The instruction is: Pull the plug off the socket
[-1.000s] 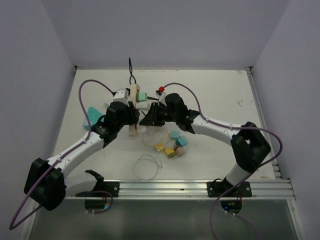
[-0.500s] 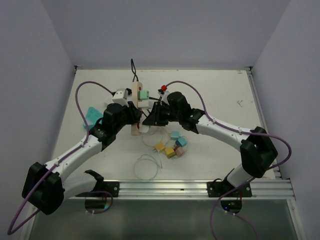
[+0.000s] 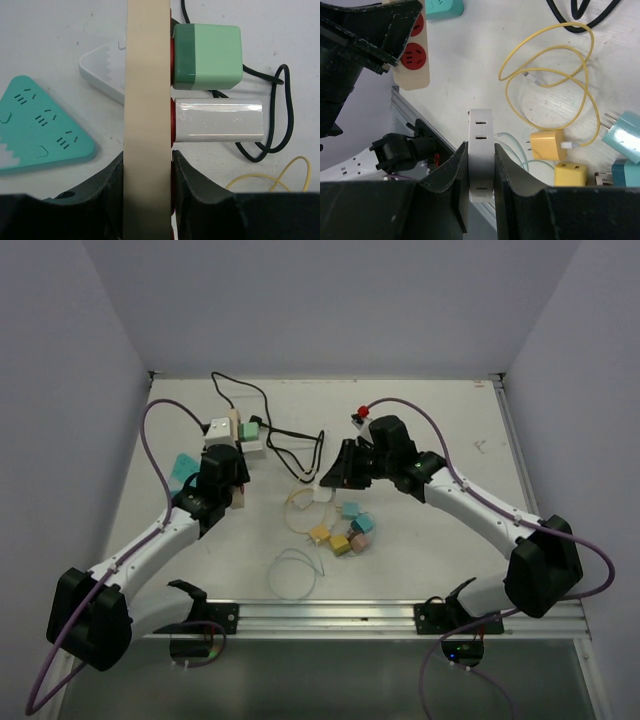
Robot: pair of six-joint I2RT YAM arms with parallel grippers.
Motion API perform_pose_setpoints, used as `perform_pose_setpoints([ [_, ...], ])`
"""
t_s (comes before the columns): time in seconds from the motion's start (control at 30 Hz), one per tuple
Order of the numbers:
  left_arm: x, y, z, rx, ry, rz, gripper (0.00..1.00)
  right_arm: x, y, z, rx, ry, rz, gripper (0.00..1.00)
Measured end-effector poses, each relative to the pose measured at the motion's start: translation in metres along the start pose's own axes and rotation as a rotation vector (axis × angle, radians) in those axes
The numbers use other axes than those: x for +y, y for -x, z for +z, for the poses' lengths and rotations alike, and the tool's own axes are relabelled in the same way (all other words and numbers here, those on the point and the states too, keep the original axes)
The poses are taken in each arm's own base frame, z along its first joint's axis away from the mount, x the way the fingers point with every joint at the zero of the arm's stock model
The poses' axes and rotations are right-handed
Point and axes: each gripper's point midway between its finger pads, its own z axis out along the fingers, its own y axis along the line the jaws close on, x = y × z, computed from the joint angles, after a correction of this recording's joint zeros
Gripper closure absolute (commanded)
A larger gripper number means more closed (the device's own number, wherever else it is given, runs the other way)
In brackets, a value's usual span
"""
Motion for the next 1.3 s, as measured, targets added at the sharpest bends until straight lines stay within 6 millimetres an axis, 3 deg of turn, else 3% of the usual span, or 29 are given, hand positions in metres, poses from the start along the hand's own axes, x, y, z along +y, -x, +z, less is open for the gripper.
perform_pose_setpoints([
  [0.2, -0.012, 0.008, -0.006, -0.006, -0.067, -0.002, 1.00, -0.049, -0.017, 0.004, 0.027, -0.057, 0.071, 1.00],
  [0.4, -0.036, 0.014, -0.018, 0.002, -0.215, -0.001, 1.00, -0.078, -0.042, 0.024, 0.088, -0.082, 0.102, 0.97],
  [0.63, -0.057, 0.013, -0.031, 0.021, -0.357, 0.014, 1.00, -0.103, -0.063, 0.038, 0.143, -0.123, 0.135, 0.56],
  [0.67, -0.059, 0.013, -0.032, 0.022, -0.371, 0.016, 1.00, -0.103, -0.062, 0.038, 0.142, -0.123, 0.132, 0.44],
  [0.8, -0.069, 0.014, -0.037, 0.025, -0.431, 0.016, 1.00, -0.106, -0.058, 0.037, 0.127, -0.137, 0.109, 0.26],
  [0.93, -0.076, 0.012, -0.041, 0.035, -0.477, 0.020, 1.00, -0.090, -0.040, 0.027, 0.082, -0.111, 0.039, 0.17],
  [1.13, -0.082, 0.012, -0.045, 0.039, -0.518, 0.024, 1.00, -0.025, 0.019, 0.004, -0.091, 0.052, -0.080, 0.03],
  [1.3, -0.087, 0.015, -0.047, 0.029, -0.543, 0.021, 1.00, 0.006, 0.043, -0.002, -0.181, 0.144, -0.057, 0.01],
])
